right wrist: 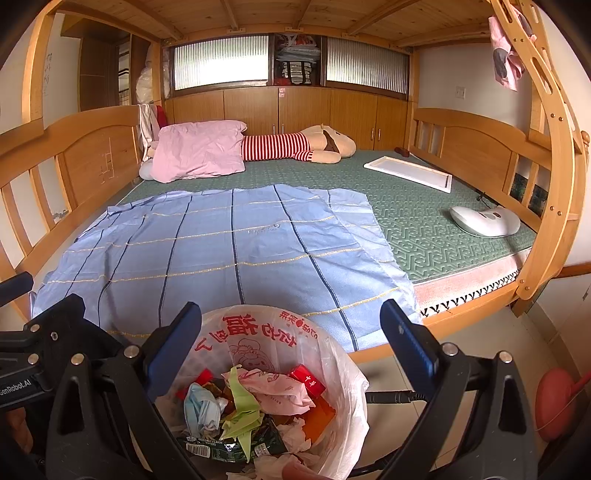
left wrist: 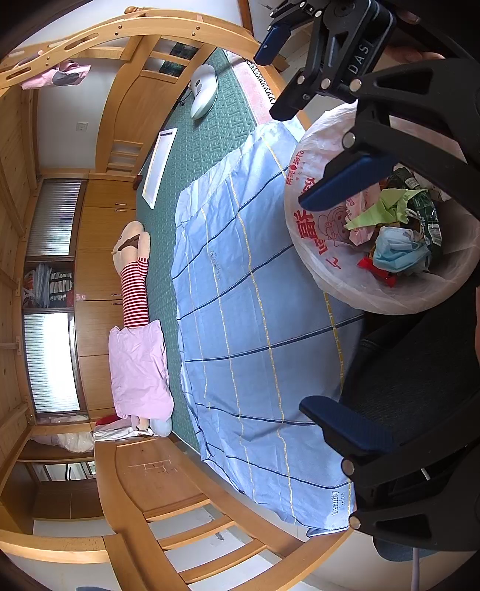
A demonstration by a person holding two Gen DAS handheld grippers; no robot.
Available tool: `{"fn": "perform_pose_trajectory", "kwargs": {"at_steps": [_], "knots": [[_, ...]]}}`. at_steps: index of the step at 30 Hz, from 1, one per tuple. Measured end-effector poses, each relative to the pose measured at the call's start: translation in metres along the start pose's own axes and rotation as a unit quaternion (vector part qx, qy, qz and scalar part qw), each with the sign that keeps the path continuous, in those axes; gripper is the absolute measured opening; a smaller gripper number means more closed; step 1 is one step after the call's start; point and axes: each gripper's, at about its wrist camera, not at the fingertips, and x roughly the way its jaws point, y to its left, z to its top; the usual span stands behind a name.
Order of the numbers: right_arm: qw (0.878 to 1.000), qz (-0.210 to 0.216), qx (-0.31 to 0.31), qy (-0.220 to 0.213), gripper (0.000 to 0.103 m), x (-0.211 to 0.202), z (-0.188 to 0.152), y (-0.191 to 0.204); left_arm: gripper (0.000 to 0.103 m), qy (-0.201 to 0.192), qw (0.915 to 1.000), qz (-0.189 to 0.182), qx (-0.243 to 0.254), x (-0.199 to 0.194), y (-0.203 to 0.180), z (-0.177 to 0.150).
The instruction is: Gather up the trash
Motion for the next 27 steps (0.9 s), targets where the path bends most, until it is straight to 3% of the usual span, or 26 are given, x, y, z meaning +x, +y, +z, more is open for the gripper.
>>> {"fn": "perform_pose_trajectory", "kwargs": {"at_steps": [27], "knots": [[1.0,0.0,0.003,0.007,0.095,0.0046,-0.0089,0.0028,0.1,0.003,0.9999,0.0,0.01,0.0016,0.0032,-0.0049]]}}
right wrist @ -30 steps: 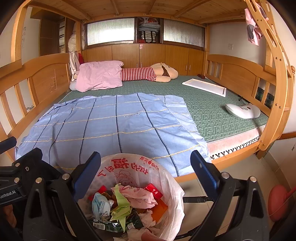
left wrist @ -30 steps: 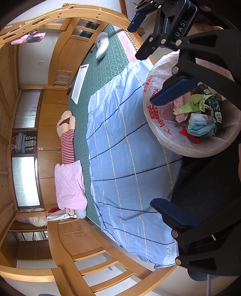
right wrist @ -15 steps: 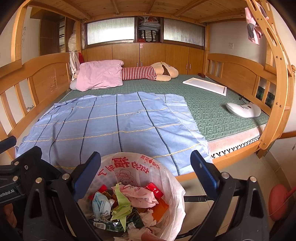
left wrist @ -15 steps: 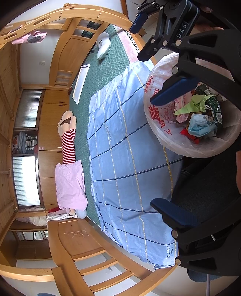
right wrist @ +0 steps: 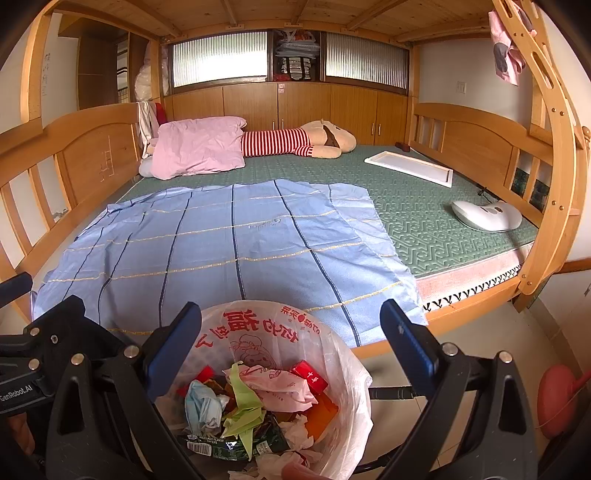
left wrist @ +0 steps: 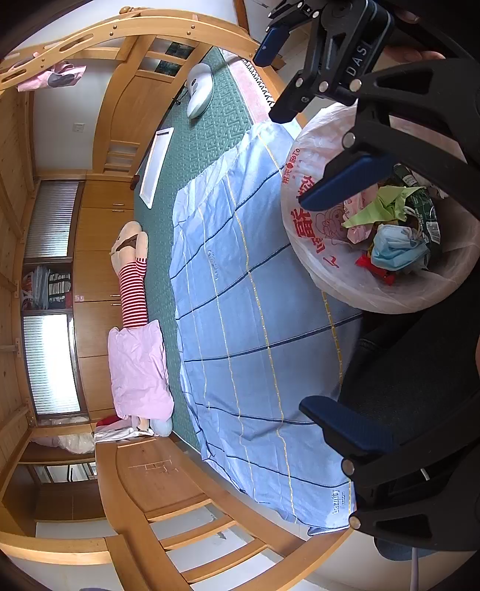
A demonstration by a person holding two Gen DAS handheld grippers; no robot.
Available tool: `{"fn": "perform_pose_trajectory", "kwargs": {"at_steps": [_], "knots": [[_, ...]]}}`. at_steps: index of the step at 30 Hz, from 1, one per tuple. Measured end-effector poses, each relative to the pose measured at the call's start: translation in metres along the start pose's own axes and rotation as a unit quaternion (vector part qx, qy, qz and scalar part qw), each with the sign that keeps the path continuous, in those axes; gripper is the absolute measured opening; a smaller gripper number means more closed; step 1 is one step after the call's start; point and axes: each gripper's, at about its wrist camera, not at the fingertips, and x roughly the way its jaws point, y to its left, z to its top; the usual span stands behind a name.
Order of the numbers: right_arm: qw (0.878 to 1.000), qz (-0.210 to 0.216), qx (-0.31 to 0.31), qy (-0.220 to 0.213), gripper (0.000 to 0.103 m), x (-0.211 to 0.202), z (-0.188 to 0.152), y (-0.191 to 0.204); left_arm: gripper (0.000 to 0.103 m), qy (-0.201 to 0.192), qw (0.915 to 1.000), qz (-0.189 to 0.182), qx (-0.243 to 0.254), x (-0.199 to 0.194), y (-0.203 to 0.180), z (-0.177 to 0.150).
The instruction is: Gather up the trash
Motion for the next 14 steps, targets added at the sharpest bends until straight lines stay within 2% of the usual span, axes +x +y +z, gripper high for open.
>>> {"fn": "perform_pose_trajectory", "kwargs": {"at_steps": [14], "knots": [[1.0,0.003,0.005,0.004,0.095,0.0014,0.0011,-0.0031,0.1,0.001,0.9999,-0.011,0.003,0.0009,0.0013,0.0003]]}}
